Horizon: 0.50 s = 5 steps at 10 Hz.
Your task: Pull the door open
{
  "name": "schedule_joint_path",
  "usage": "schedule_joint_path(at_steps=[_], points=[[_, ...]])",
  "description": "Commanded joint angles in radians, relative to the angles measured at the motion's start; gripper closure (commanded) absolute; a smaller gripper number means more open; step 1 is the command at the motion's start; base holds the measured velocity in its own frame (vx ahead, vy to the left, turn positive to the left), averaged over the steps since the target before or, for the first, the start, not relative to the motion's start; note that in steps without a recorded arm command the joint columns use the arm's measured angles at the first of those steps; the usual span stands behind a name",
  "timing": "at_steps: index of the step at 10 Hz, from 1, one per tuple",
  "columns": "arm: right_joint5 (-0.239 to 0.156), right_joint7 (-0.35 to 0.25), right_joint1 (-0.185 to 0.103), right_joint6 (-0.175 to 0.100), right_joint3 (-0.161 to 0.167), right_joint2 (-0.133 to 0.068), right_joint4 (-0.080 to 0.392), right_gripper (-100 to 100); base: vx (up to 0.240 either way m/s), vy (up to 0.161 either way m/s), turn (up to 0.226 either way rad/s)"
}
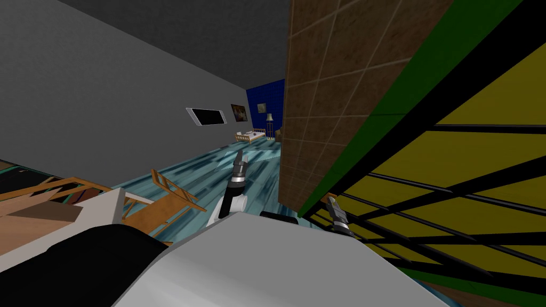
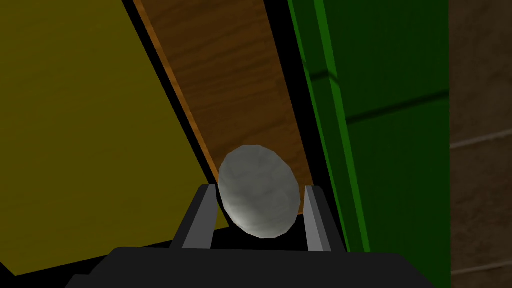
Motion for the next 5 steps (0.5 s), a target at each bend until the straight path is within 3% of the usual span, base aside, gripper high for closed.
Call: schedule_joint_path(at_steps=[1, 5], points=[[-0.006, -0.034, -0.001, 0.000, 0.006, 0.001, 0.002, 100, -0.026, -0.009, 0.019], [-0.040, -0.145, -0.007, 0.000, 0.027, -0.006, 0.008, 100, -0.026, -0.008, 0.023]])
